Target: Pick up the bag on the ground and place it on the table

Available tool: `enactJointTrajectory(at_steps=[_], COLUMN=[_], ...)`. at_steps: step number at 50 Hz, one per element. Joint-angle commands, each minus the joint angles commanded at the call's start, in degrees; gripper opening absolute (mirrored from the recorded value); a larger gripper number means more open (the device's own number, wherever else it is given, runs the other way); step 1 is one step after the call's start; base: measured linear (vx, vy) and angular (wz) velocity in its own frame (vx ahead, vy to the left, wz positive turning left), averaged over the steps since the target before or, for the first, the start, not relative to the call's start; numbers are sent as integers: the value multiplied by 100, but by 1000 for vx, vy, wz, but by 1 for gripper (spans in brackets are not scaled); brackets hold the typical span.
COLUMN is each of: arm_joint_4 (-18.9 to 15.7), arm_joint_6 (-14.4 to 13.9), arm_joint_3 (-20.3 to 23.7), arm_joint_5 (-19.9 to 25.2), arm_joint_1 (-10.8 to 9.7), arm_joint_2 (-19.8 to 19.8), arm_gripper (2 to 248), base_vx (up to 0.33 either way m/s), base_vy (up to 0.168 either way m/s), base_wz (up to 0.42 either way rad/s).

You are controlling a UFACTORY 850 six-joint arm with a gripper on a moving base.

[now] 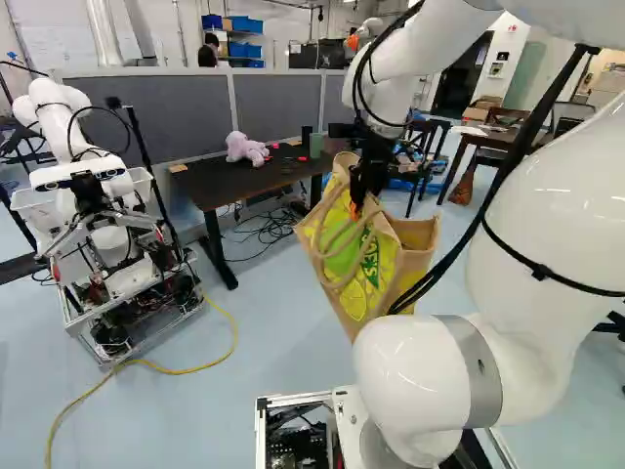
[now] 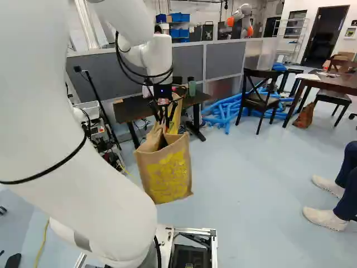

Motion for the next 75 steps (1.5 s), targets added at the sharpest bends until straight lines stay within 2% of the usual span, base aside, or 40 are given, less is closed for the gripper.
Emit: enactJointTrajectory(at_steps=[11, 38, 75], arm_joint_4=[-48, -445, -471], arm_joint_6=[0, 0, 0], arm_joint_3=[-312, -947, -1571], arm_joint_5=[-274, -750, -1322], arm_joint_1=[-5, 58, 164], arm_joint_2=[-82, -158, -75], arm_gripper=[26, 26, 26], base_vx=[0, 0, 0], base_vy=[0, 0, 0], base_wz=[0, 0, 0])
